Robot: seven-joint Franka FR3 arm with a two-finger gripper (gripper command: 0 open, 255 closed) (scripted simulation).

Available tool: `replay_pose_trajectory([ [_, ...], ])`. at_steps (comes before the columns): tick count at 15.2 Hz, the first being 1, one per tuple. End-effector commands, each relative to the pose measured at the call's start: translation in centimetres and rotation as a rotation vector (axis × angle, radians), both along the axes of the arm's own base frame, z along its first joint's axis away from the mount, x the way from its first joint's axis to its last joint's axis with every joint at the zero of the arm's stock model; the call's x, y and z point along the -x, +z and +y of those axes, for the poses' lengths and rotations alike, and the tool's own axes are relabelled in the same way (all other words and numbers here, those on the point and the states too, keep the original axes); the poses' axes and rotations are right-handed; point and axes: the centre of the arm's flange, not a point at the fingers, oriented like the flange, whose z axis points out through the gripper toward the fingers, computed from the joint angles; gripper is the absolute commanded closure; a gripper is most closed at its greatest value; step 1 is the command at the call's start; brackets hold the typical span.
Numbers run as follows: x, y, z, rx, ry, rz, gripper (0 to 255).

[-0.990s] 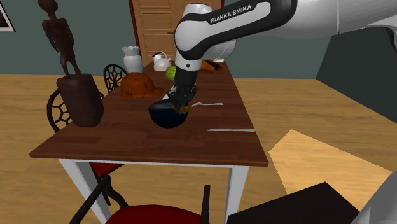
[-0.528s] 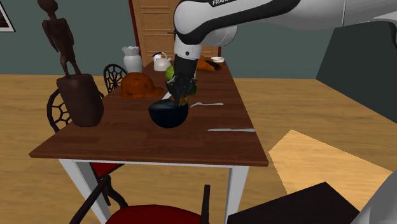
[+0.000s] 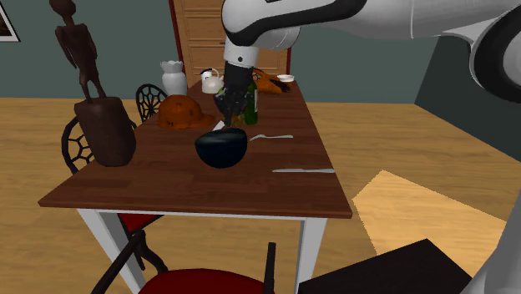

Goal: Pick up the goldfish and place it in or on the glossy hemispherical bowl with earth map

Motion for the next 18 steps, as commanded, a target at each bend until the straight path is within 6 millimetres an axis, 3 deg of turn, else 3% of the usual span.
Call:
replay_pose_trajectory([
  [1, -2.9, -0.1, -0.3, 0.0, -0.001, 0.001, 255],
  [7, -10.8, -0.4, -0.4, 0.0, -0.001, 0.001, 255],
  [18, -10.8, -6.2, -0.4, 0.0, -0.001, 0.001, 255],
])
